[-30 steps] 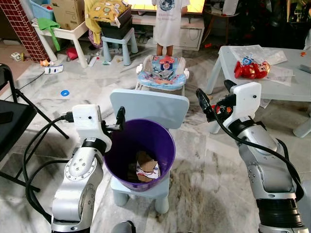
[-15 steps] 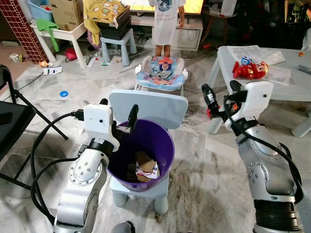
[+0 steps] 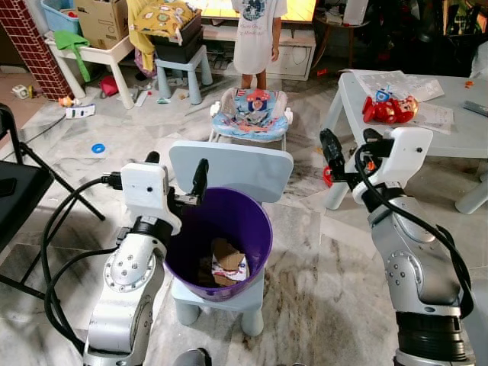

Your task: Picking trash to rubbish bin

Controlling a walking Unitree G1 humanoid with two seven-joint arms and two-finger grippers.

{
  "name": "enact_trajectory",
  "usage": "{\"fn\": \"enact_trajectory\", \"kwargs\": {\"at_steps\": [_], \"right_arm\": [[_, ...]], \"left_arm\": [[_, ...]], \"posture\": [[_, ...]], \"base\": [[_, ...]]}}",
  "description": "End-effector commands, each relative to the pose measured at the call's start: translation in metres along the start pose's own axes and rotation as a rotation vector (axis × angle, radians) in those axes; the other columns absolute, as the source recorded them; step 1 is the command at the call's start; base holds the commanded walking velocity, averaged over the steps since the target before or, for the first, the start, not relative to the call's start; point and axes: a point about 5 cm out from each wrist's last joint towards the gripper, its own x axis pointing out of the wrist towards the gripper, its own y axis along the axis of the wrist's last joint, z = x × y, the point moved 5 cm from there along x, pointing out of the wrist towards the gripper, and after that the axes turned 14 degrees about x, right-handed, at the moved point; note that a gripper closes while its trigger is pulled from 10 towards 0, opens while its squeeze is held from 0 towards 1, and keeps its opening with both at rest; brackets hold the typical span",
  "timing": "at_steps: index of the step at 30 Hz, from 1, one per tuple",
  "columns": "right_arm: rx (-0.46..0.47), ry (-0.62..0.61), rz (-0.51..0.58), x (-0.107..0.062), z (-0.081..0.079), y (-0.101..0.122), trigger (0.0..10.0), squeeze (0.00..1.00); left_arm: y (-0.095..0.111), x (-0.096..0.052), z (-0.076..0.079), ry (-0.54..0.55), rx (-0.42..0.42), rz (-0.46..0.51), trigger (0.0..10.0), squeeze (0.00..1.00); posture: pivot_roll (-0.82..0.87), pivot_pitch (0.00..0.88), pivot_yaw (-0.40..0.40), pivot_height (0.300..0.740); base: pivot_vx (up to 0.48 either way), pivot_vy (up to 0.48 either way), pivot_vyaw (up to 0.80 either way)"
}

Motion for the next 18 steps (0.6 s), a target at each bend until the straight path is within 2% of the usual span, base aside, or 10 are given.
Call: {"fn": "enact_trajectory", "kwargs": {"at_steps": [1,9,18], "right_arm": [[-0.016,0.000,0.016,0.0014,-0.0020,0.0059,10.0,0.00],[-0.021,-0.002,0.014,0.0019,-0.0019,0.0041,10.0,0.00],[-0.026,-0.004,0.004,0.0026,-0.0017,0.0016,10.0,0.00]], "left_arm": [[-0.0027,0.0005,0.0000,0.002,0.005,-0.007,10.0,0.00],[-0.0031,0.0016,-0.0002,0.000,0.001,-0.010,10.0,0.00],[-0.0040,0.0019,-0.0002,0.001,0.000,-0.014,10.0,0.00]], "posture": [[0.10,0.103,-0.055,0.740],[0.10,0.102,-0.053,0.740],[0.10,0.098,-0.054,0.740]], "base": [[0.000,0.000,0.00],[0.000,0.000,0.00],[-0.253,0.000,0.00]]}}
